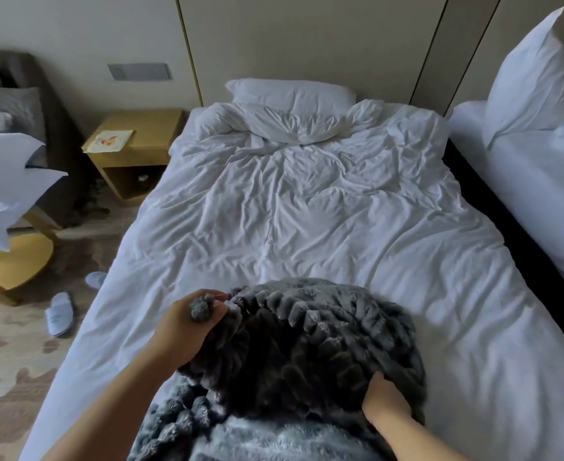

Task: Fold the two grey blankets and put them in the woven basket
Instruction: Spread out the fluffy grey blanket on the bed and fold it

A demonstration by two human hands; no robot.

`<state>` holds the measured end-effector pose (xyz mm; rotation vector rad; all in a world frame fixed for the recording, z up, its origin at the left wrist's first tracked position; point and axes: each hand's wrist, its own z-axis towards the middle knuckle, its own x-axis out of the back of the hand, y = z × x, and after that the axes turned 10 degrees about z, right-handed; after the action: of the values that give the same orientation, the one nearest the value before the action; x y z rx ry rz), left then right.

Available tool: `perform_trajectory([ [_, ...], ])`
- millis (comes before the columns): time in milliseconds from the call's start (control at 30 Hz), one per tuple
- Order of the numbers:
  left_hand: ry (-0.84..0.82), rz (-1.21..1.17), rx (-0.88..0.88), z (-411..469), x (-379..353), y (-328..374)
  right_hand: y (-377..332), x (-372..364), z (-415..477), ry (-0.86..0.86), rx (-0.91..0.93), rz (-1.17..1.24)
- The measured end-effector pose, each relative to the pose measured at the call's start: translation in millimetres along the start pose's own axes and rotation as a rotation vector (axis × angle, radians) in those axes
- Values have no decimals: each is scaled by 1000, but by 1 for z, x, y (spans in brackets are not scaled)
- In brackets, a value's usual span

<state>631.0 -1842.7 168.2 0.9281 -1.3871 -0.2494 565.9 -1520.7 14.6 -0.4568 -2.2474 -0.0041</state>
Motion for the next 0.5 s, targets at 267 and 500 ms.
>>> perform_trajectory([
  [267,45,-23,-9,24,-3,20,-26,174,2,235,198,874],
  [500,68,-71,61,20,-26,33,-42,178,-21,-200,137,689],
])
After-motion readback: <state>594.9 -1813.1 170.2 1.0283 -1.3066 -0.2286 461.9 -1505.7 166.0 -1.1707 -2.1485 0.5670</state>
